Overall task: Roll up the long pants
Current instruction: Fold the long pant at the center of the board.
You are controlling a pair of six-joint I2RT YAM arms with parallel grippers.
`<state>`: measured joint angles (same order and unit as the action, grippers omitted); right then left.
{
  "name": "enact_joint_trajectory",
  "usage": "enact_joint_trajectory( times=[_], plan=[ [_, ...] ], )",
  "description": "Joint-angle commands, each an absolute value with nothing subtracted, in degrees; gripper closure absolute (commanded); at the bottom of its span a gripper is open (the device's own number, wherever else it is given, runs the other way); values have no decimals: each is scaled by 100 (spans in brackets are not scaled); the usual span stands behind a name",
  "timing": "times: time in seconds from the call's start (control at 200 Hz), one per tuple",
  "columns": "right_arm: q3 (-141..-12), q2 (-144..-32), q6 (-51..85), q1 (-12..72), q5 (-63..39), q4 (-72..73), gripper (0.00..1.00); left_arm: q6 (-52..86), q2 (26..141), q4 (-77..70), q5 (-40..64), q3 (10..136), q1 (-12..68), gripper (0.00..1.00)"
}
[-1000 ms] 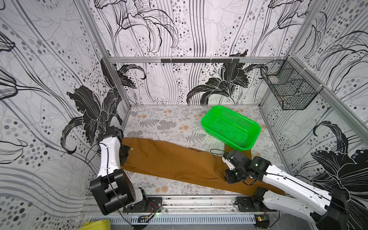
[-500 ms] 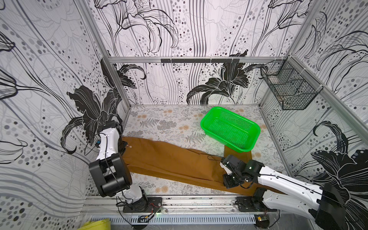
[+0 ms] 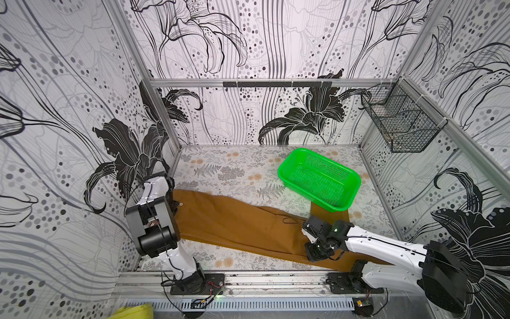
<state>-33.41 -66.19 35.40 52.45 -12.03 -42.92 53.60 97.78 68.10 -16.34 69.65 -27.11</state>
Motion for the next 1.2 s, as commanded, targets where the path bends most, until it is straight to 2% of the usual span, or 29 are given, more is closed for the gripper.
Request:
enact_joint_trajectory(
  times=[0.0, 0.02, 0.05, 0.065, 0.095, 0.115, 0.125, 0.21, 0.375, 0.441, 0.571, 0.651, 0.806, 0.946, 1.041, 1.196],
  plan=[
    [-3320, -6552, 3610, 5291, -1121, -4583, 56, 5406, 9756, 6546, -1926, 7111, -2751, 45],
    [-3334, -6505, 3620, 5290, -1089, -4610, 50, 5405, 9732, 6559, -1934, 7121, -2749, 34],
    [-3355, -6414, 3619, 5291, -1066, -4646, 39, 5405, 9654, 6573, -1972, 7116, -2747, 28],
    [-3376, -6369, 3616, 5291, -1049, -4672, 37, 5406, 9612, 6572, -1989, 7111, -2757, 26],
    [-3416, -6273, 3625, 5291, -956, -4733, 34, 5398, 9538, 6574, -2021, 7114, -2749, 15],
    [-3447, -6205, 3638, 5291, -907, -4775, 32, 5397, 9477, 6578, -2056, 7111, -2751, 3],
    [-3466, -6163, 3643, 5291, -888, -4791, 30, 5394, 9453, 6586, -2061, 7111, -2751, 0],
    [-3662, -5819, 3632, 5291, -757, -4868, 21, 5396, 9281, 6699, -2167, 7209, -2743, 1],
    [-4347, -5390, 3529, 5291, 77, -5161, 19, 5326, 8896, 6697, -1953, 7310, -2726, 1],
    [-4841, -5486, 3563, 5287, 770, -5363, 19, 5349, 8739, 6592, -1721, 7248, -2671, 1],
    [-5955, -6097, 3733, 5254, 2909, -5827, 16, 5483, 8513, 6119, -1142, 6941, -2388, 2],
    [-6588, -6614, 3835, 4850, 3662, -6153, 13, 5574, 8555, 5854, -936, 6823, -2158, 5],
    [-6643, -7051, 3900, 2679, 2768, -6037, 12, 5628, 8857, 5448, -514, 6634, -1918, 8],
    [-6215, -6882, 3722, 1332, 2065, -5621, 12, 5598, 9030, 5234, -354, 6488, -1862, 9],
    [-6043, -6961, 3569, 877, 1746, -5347, 12, 5534, 9104, 5194, -351, 6493, -1861, 9],
    [-5968, -7506, 3614, 782, 1561, -4987, 12, 5476, 9231, 5156, -297, 6567, -1856, 9]
  ],
)
